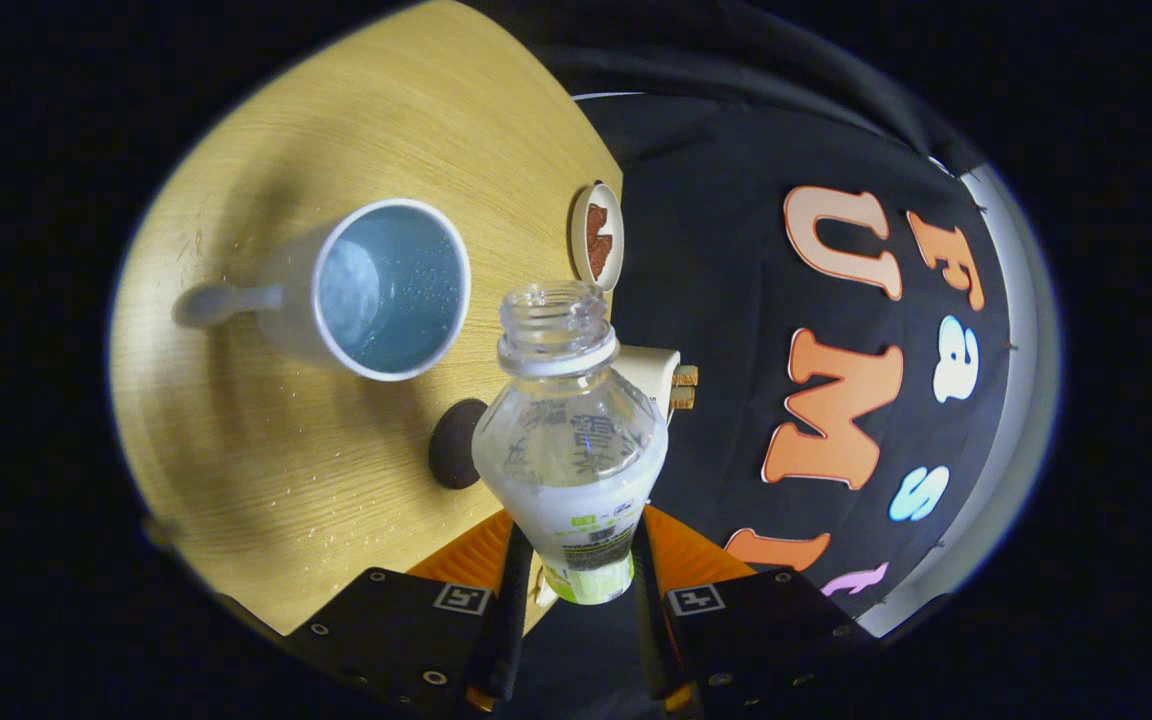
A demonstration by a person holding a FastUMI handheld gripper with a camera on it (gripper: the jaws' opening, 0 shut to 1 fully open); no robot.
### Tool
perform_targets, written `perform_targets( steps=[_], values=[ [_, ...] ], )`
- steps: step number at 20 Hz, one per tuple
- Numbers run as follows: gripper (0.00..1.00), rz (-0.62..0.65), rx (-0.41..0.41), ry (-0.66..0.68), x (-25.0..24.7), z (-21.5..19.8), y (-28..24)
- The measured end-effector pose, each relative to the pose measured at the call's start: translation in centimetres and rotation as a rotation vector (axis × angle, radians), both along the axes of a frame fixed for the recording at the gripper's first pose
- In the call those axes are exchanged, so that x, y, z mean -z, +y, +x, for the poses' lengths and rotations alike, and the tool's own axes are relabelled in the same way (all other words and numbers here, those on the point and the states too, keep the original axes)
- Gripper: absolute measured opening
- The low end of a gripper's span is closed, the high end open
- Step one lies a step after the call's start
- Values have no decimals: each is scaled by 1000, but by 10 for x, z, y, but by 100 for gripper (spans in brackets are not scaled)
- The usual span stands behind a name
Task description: Take the bottle from table, then pour the juice into the cup, finally place the bottle on the coaster
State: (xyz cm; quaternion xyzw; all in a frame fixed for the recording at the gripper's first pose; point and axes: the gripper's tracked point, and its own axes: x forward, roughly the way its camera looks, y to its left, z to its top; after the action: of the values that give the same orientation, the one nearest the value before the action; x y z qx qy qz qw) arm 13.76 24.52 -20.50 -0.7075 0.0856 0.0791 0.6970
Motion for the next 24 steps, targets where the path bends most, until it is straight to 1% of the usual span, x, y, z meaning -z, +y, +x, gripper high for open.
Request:
perform_targets(
  steps=[6,9,11,15,18,23,24],
  values=[
    [49,289,21,16,-15,12,-6],
    [49,438,50,34,-25,21,-15],
    [50,588,75,48,-31,32,-20],
    [49,909,131,117,-29,49,-21],
    [50,1094,129,158,-27,60,-21],
    [49,1406,200,272,-1,76,-20],
    [49,1449,212,283,5,81,-21]
  ],
)
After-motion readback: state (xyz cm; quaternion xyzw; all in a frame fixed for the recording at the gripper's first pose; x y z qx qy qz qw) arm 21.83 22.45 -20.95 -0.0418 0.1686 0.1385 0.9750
